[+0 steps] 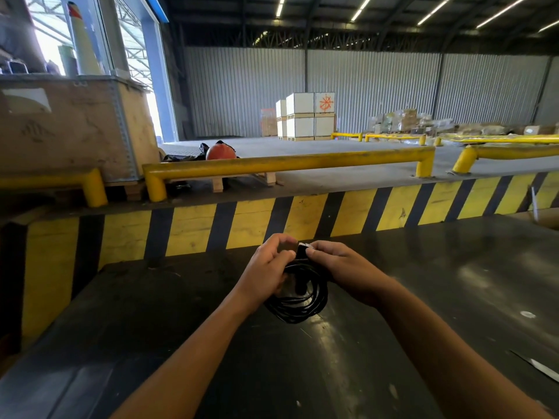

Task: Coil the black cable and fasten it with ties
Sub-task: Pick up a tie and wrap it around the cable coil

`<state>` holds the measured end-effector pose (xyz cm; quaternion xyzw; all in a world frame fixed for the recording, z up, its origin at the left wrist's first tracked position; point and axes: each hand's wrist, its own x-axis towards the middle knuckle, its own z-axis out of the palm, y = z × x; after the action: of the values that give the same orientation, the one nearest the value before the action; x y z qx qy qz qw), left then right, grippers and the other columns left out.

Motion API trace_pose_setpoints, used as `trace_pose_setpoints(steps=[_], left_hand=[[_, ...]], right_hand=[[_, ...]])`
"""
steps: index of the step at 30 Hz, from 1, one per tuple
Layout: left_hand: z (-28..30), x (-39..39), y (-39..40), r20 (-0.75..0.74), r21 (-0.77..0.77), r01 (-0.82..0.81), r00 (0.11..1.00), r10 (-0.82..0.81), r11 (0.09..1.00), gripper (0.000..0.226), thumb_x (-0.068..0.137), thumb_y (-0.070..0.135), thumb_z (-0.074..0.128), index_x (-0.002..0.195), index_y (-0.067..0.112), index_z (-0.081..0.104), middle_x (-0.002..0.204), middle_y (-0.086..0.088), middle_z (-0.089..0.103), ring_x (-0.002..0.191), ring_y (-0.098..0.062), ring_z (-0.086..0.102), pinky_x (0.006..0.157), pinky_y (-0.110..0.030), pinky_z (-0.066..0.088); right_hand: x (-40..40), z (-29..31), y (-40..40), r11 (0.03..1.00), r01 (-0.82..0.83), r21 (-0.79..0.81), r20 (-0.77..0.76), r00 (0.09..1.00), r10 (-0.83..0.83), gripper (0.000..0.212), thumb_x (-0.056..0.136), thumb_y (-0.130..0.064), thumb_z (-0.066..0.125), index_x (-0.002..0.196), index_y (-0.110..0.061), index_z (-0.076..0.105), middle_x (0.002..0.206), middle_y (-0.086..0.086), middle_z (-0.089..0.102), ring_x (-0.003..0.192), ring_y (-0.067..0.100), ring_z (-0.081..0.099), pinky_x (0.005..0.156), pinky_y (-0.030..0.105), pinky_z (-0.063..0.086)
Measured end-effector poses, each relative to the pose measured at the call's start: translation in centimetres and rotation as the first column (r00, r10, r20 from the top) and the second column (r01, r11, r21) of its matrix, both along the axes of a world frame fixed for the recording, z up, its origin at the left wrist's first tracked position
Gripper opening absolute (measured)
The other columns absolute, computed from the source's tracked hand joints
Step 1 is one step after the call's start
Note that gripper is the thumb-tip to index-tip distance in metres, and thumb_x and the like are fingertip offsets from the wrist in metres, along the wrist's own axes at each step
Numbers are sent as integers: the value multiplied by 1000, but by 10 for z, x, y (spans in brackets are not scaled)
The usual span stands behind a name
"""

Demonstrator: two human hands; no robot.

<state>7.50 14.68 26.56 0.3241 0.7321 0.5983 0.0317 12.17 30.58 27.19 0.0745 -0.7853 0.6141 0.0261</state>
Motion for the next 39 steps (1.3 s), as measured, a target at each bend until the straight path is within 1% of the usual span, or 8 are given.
trace_pose_setpoints(steps=[3, 12, 16, 21, 24, 27, 33, 39], left_hand=[[0, 2, 0, 27, 6, 33, 999, -33, 999, 22, 98, 9, 39, 113, 12, 54, 56, 5, 50, 37, -2, 42, 35, -14, 31], [0, 0, -1, 26, -41, 45, 999, -44, 998, 19, 97, 13, 42, 102, 3, 58, 56, 4, 51, 38, -2, 42, 35, -13, 32], [0, -1, 1, 6, -31, 36, 999, -36, 999, 17, 97, 13, 44, 87, 13, 58, 53, 6, 50, 39, -2, 42, 36, -14, 32], [0, -8, -3, 42, 24, -24, 999, 23, 999, 19, 97, 12, 42, 84, 11, 56, 47, 5, 49, 37, -4, 40, 36, -16, 31], [0, -12, -7, 72, 58, -62, 996, 58, 996, 21, 97, 13, 41, 81, 12, 55, 51, 1, 45, 38, -6, 37, 36, -17, 29], [0, -13, -5, 78, 69, -66, 995, 60, 995, 23, 98, 14, 40, 78, 15, 53, 53, -1, 46, 39, -5, 39, 36, -17, 30], [-4, -10, 0, -129, 10, -95, 987, 95, 995, 16, 96, 10, 44, 85, 11, 55, 61, 1, 52, 42, 1, 47, 41, -10, 36], [-16, -6, 1, -304, 3, -72, 950, 69, 997, 13, 95, 8, 47, 86, 12, 55, 62, 3, 56, 49, -1, 51, 48, -16, 42]], right_hand=[[1, 2, -3, 995, 66, 79, -25, 998, -64, 20, 96, -27, 47, 99, -12, 60, 86, 3, 66, 77, 11, 65, 69, 21, 51], [3, 3, -3, 990, 67, -125, 67, 996, -59, 25, 96, -26, 48, 93, -13, 69, 81, 2, 70, 77, 12, 66, 70, 22, 53], [5, 3, -6, 993, 106, -58, 52, 993, -103, 27, 97, -29, 45, 89, -17, 68, 76, -1, 68, 73, 10, 65, 70, 21, 52], [14, 2, 0, 901, 351, 254, -339, 905, -257, 15, 91, -18, 55, 105, -21, 56, 99, -2, 67, 93, 7, 63, 85, 30, 55], [24, 0, 3, 890, 272, 367, -454, 887, -83, 37, 82, -12, 66, 111, -31, 53, 116, -6, 59, 107, 5, 56, 89, 25, 51], [23, -5, -5, 810, 311, 497, -520, 854, -9, 32, 81, -19, 69, 111, -28, 62, 126, -12, 51, 111, 4, 50, 91, 19, 47], [22, -5, -15, 798, 419, 433, -642, 765, -53, 16, 85, -18, 65, 99, -17, 72, 124, -10, 48, 109, 2, 46, 82, 8, 43], [11, -10, -13, 918, 344, 197, -541, 819, -191, 11, 82, -18, 68, 91, -15, 74, 123, -6, 53, 108, 8, 54, 86, 24, 51]])
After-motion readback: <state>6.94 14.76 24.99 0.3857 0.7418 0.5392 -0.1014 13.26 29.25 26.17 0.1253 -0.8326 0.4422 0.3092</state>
